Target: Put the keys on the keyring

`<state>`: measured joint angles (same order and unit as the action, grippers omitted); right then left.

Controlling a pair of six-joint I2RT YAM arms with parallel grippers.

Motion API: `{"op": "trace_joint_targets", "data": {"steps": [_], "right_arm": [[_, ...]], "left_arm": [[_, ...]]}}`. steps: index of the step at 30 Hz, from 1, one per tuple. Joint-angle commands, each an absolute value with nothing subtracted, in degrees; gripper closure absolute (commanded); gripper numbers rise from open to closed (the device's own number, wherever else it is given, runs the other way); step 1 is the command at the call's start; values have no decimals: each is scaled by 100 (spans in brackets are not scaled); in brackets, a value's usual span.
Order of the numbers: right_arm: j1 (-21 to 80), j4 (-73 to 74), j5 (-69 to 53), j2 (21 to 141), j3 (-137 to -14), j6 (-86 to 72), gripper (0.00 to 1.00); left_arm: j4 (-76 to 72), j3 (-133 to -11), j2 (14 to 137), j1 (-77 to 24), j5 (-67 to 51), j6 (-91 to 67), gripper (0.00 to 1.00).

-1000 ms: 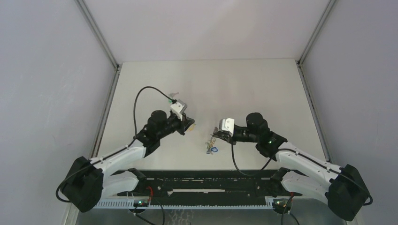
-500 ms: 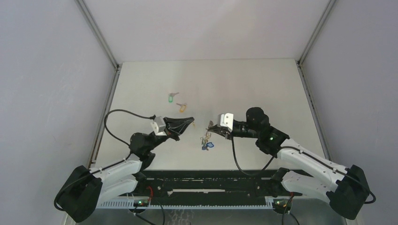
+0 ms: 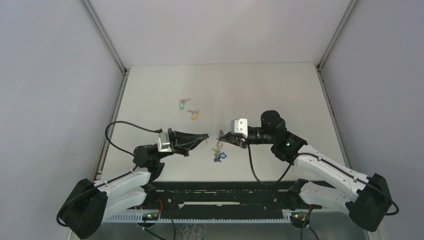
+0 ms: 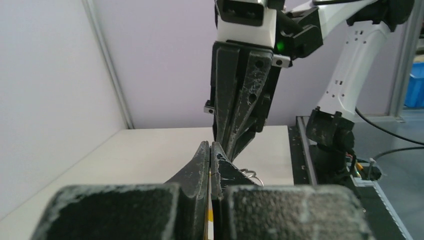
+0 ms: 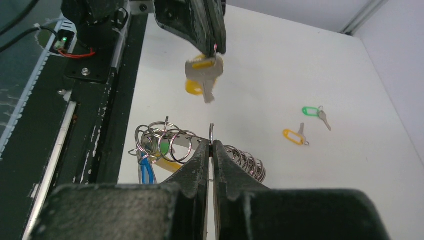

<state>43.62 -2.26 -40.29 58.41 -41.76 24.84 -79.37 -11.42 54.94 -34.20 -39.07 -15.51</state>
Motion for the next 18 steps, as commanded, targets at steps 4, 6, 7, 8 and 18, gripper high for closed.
{"op": "trace_joint_targets", "data": {"steps": [4,6,7,8,18], "right_arm": [[4342,-621,-4699,5770,-4538,2246,100],[4355,-637,-4785,5786,-4537,2262,100],[4371,-642,-4810,5801,-4538,2270,100],[4381,-642,-4816,5807,-4543,2279,100],[4430,-648,-4907,5833,-4540,2400,100]], "left_arm": [[-8268,-1651,5774,-3392,-4541,-1977,100],[-8270,-1691,5807,-3397,-4573,-2031,100],[-8267,-1721,5810,-3398,-4608,-2045,100],[-8268,-1742,5816,-3402,-4643,-2074,100],[-8266,-1854,5961,-3481,-4908,-2195,100]]}}
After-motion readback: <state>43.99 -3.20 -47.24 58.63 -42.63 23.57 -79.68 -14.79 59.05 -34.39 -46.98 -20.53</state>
